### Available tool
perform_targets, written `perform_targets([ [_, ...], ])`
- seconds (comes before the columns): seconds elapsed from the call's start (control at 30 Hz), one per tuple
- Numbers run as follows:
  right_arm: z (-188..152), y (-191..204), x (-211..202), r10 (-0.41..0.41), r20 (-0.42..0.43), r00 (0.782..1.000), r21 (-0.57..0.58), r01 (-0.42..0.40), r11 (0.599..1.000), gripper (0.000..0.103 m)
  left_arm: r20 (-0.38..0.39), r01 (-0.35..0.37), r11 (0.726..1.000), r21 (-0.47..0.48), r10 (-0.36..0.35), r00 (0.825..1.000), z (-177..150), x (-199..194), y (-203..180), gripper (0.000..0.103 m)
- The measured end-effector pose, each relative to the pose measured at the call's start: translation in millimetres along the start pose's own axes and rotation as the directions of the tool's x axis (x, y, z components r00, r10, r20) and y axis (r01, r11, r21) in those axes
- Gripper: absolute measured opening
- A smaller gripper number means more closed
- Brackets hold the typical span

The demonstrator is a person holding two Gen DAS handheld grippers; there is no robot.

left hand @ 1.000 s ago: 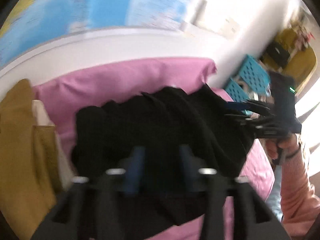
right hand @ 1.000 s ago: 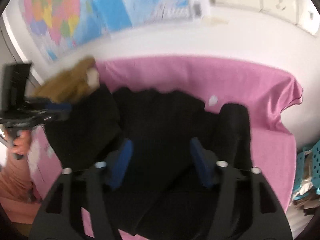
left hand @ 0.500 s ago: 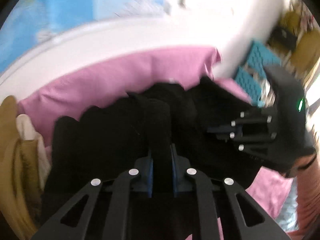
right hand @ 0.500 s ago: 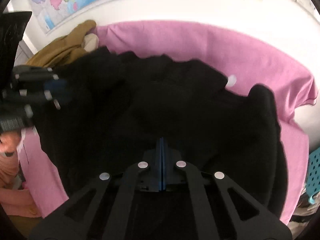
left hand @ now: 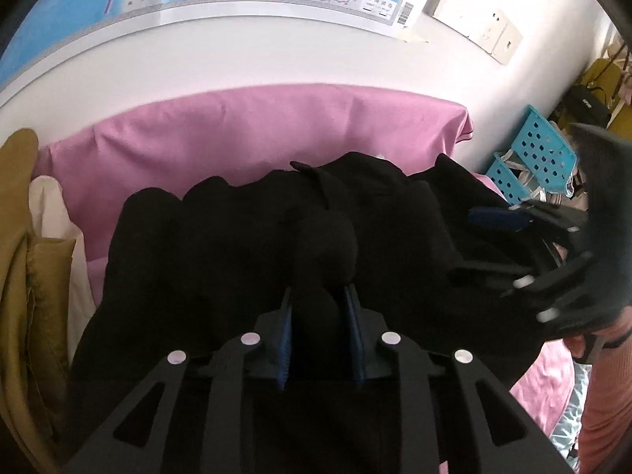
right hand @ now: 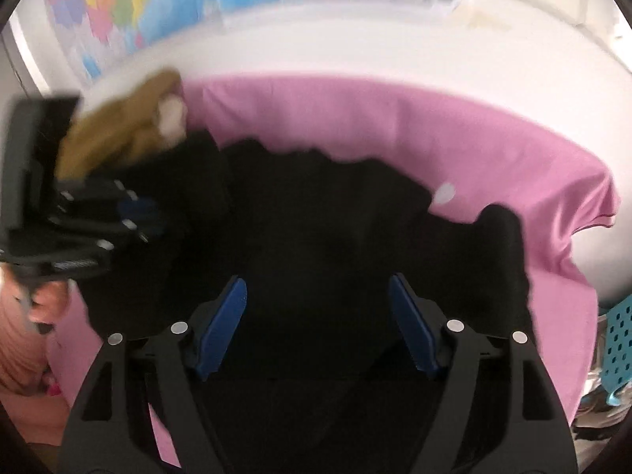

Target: Fold large clothes

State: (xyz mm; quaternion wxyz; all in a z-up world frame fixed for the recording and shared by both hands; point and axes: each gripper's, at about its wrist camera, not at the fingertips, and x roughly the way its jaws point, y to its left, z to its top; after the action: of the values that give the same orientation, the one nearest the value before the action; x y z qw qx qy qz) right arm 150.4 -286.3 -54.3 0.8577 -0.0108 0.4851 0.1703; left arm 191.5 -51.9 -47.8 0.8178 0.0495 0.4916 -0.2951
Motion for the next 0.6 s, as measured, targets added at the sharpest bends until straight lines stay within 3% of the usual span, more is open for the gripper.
perform_targets([
  [0.03, 0.9, 0.2, 12.1, -0.001, -0.027, 1.000, 0.003, 0.001, 1.000, 0.070, 0.000, -0.001, 1.000, -0.003, 0.001, 1.000, -0.6, -0.6, -0.2, 0.025],
  [0.1, -1.1, -0.2, 23.6, 0.001, -0.045, 0.999, -0.004, -0.001, 1.000, 0.020, 0.000, 0.001, 1.000, -0.007, -0.001, 1.000, -1.2, -1.5, 0.2, 0.026],
  [0.13, -0.9, 0.5, 22.8, -0.002, -0.036, 0.999, -0.003, 0.002, 1.000, 0.019, 0.002, 0.000, 1.000, -0.007, 0.000, 1.000, -2.0, -3.5, 1.9, 0.026],
  [0.17, 0.1, 0.1, 15.0, -0.006, -0.007, 1.000, -0.001, 0.006, 1.000, 0.012, 0.008, -0.002, 1.000, -0.007, 0.002, 1.000, -2.7, -7.0, 3.5, 0.030],
  [0.23, 2.2, -2.7, -9.8, -0.026, 0.082, 0.996, 0.006, 0.026, 1.000, 0.010, 0.028, -0.005, 1.000, -0.006, 0.005, 1.000, -2.1, -13.2, 4.0, 0.040],
  [0.3, 8.3, -17.4, -40.6, -0.049, 0.188, 0.981, 0.067, 0.037, 0.997, 0.009, 0.068, 0.014, 1.000, -0.001, -0.014, 0.998, -2.7, -23.5, 5.4, 0.041],
  [0.37, 13.7, -27.8, -46.9, -0.059, 0.215, 0.975, 0.114, 0.035, 0.993, 0.009, 0.095, 0.002, 1.000, -0.002, -0.002, 0.995, -2.9, -26.6, 7.7, 0.050],
  [0.4, 15.9, -30.3, -40.7, -0.051, 0.195, 0.979, 0.121, 0.028, 0.992, 0.009, 0.095, -0.009, 1.000, -0.011, 0.010, 0.995, -3.2, -25.3, 10.3, 0.051],
  [0.47, 17.3, -27.3, -12.0, -0.116, 0.118, 0.986, 0.096, 0.105, 0.990, 0.010, 0.065, -0.021, 0.999, -0.038, 0.024, 0.998, -5.6, -15.3, 17.8, 0.052],
  [0.57, 12.2, -19.4, 33.8, -0.212, 0.001, 0.977, 0.048, 0.212, 0.976, 0.018, 0.012, -0.057, 0.997, -0.055, 0.057, 0.998, -11.9, 3.2, 26.3, 0.053],
  [0.6, 10.2, -19.3, 37.0, -0.212, -0.009, 0.977, 0.041, 0.213, 0.976, 0.020, 0.006, -0.055, 0.997, -0.061, 0.056, 0.998, -14.4, 4.0, 27.6, 0.053],
])
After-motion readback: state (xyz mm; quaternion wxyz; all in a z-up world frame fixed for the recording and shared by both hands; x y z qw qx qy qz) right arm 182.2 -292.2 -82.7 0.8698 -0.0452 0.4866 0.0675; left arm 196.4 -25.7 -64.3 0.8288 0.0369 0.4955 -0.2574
